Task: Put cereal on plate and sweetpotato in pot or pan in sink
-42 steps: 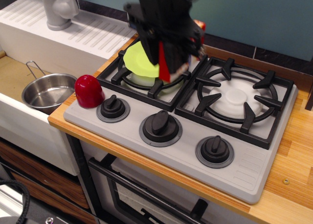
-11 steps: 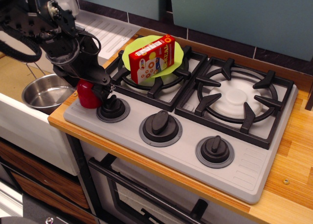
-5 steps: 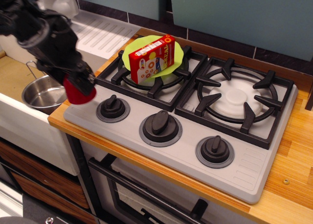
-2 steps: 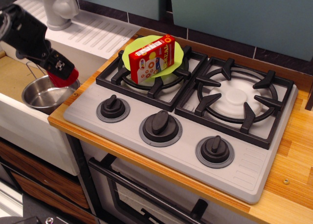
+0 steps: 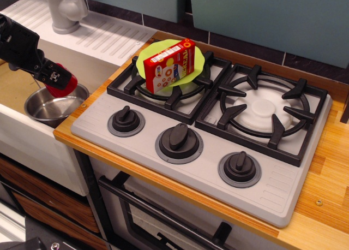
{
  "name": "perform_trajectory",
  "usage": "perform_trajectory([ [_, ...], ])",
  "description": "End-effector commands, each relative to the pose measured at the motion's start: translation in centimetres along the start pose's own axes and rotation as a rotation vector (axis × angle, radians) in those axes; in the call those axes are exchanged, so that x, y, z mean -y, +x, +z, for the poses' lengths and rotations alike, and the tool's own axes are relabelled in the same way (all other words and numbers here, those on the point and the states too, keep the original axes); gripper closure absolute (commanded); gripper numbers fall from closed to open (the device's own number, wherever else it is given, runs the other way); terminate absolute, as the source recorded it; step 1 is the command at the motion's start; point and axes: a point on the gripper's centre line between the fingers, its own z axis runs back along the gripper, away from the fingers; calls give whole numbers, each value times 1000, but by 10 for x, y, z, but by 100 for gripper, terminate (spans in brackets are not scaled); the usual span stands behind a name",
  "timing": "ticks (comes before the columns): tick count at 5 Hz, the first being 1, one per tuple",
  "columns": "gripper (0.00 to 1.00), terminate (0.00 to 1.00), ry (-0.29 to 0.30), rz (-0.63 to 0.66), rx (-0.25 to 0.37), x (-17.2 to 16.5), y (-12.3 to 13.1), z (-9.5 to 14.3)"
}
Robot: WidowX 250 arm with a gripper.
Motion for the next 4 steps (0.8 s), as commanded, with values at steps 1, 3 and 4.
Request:
perform_trajectory([
  [1, 100, 0, 59, -27, 37, -12, 2, 7],
  [3, 100, 0, 63, -37, 64, -19, -15, 0],
  [4, 100, 0, 63, -46, 78, -21, -21, -1],
])
